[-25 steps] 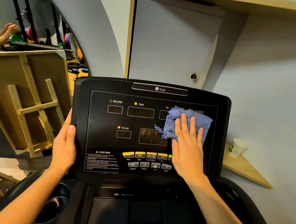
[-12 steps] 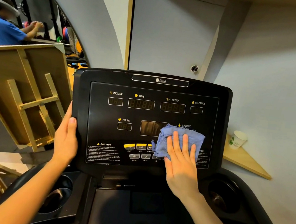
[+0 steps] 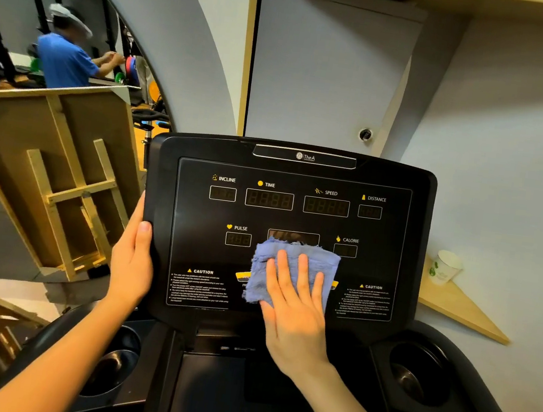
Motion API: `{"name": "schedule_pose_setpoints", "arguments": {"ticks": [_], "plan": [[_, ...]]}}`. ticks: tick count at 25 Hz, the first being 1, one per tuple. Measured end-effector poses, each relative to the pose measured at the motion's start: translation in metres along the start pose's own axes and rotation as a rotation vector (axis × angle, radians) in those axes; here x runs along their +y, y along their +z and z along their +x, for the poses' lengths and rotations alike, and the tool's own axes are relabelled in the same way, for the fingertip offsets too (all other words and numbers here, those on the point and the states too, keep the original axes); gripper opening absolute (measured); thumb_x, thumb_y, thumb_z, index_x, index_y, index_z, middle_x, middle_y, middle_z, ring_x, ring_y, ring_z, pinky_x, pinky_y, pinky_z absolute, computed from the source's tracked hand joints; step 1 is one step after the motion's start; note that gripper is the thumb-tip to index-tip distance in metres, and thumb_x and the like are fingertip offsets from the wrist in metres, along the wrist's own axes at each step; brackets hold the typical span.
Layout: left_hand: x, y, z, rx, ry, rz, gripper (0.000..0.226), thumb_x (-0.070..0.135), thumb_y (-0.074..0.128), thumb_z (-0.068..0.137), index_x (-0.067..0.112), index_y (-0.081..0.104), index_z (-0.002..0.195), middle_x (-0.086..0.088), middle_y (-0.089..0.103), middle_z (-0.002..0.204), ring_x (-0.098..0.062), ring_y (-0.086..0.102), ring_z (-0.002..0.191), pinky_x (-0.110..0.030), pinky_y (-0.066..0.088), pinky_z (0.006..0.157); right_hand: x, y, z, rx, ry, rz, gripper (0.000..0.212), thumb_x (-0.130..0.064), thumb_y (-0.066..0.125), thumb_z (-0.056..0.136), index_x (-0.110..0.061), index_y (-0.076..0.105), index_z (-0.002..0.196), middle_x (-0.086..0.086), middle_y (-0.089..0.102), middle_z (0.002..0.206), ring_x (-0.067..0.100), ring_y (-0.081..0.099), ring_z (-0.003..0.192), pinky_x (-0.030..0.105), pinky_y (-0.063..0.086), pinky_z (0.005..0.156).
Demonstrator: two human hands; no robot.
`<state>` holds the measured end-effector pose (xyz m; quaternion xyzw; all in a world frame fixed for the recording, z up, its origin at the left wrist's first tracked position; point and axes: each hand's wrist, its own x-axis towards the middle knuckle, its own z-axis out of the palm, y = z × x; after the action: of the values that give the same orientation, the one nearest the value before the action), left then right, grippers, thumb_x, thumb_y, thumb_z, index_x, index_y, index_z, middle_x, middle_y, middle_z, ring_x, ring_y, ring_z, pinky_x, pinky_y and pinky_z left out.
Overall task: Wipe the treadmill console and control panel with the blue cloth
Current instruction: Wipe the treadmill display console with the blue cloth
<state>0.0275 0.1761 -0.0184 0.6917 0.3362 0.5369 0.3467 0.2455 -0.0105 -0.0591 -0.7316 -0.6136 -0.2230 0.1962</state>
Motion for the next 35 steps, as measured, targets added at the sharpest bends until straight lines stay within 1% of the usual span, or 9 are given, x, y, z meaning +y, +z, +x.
{"name": "schedule_pose_setpoints", "arguments": {"ticks": [3,7,11,14,17,23,27,32,35], "plan": [[0.002,0.001,0.001,0.0,-0.001,0.001,0.053,0.041,0.027,0.105,0.03,0.025,0.156,0.041,0.033,0.146,0.02,0.03,0.133,0.001,0.025,0.102,-0.021,0.006,0.009,-0.033,-0.05,-0.045,0.063,-0.038,0.037,0.104,-0.018,0.017,0.161,0.002,0.01,0.17,0.034,0.004,0.156,0.059,0.015,0.122],[0.002,0.001,0.0,0.004,0.005,-0.005,0.053,0.037,0.028,0.105,0.025,0.025,0.157,0.02,0.033,0.155,0.018,0.03,0.135,0.0,0.026,0.103,-0.047,0.011,0.022,-0.051,-0.109,-0.049,0.065,-0.04,0.037,0.103,-0.019,0.017,0.161,0.002,0.01,0.17,0.035,0.004,0.156,0.059,0.013,0.122],[0.001,0.001,0.001,-0.002,0.009,-0.013,0.051,0.034,0.029,0.106,0.026,0.026,0.156,0.019,0.034,0.155,0.014,0.032,0.137,-0.004,0.028,0.106,-0.069,0.012,0.034,-0.036,-0.152,-0.043,0.065,-0.041,0.04,0.103,-0.018,0.022,0.16,0.003,0.013,0.17,0.034,0.006,0.156,0.058,0.01,0.123],[-0.001,0.001,0.002,-0.005,0.017,-0.023,0.05,0.032,0.028,0.107,0.025,0.026,0.156,0.013,0.036,0.156,0.007,0.036,0.138,-0.008,0.032,0.107,-0.075,0.015,0.041,-0.023,-0.168,-0.048,0.066,-0.04,0.04,0.102,-0.018,0.021,0.161,0.003,0.012,0.17,0.033,0.005,0.156,0.056,0.008,0.124],[-0.003,0.001,0.003,-0.007,0.029,-0.035,0.05,0.029,0.028,0.107,0.024,0.026,0.156,0.015,0.038,0.155,0.006,0.038,0.137,-0.01,0.034,0.107,-0.074,0.017,0.047,-0.002,-0.175,-0.055,0.067,-0.04,0.042,0.102,-0.018,0.02,0.161,0.004,0.014,0.169,0.031,0.006,0.157,0.053,0.006,0.125],[-0.005,0.0,0.003,-0.017,0.009,-0.068,0.049,0.029,0.029,0.108,0.026,0.025,0.157,0.009,0.036,0.158,-0.001,0.037,0.141,-0.017,0.033,0.112,-0.07,0.008,0.081,0.031,-0.197,-0.108,0.069,-0.039,0.034,0.102,-0.017,0.008,0.162,0.005,0.007,0.17,0.03,-0.003,0.157,0.051,0.001,0.126],[-0.004,0.001,0.002,-0.03,-0.004,-0.077,0.048,0.025,0.03,0.108,0.028,0.025,0.157,0.027,0.04,0.15,0.006,0.042,0.135,-0.009,0.036,0.104,-0.063,0.0,0.104,0.05,-0.211,-0.1,0.068,-0.037,0.035,0.103,-0.016,0.006,0.161,0.005,0.006,0.17,0.028,-0.001,0.157,0.05,0.001,0.126],[-0.004,0.0,0.003,-0.015,-0.002,-0.062,0.051,0.032,0.03,0.106,0.029,0.024,0.157,0.017,0.033,0.158,0.002,0.031,0.143,-0.011,0.028,0.111,-0.039,-0.016,0.123,0.072,-0.207,-0.133,0.066,-0.034,0.034,0.104,-0.015,0.008,0.161,0.006,0.003,0.17,0.027,-0.004,0.157,0.049,-0.001,0.126],[-0.002,0.001,0.003,-0.016,0.001,-0.046,0.051,0.031,0.029,0.106,0.027,0.025,0.157,0.031,0.032,0.153,0.011,0.03,0.14,-0.003,0.026,0.106,-0.022,-0.02,0.126,0.083,-0.206,-0.147,0.066,-0.033,0.035,0.104,-0.015,0.008,0.161,0.007,0.004,0.17,0.028,-0.003,0.157,0.051,0.004,0.126]]}}
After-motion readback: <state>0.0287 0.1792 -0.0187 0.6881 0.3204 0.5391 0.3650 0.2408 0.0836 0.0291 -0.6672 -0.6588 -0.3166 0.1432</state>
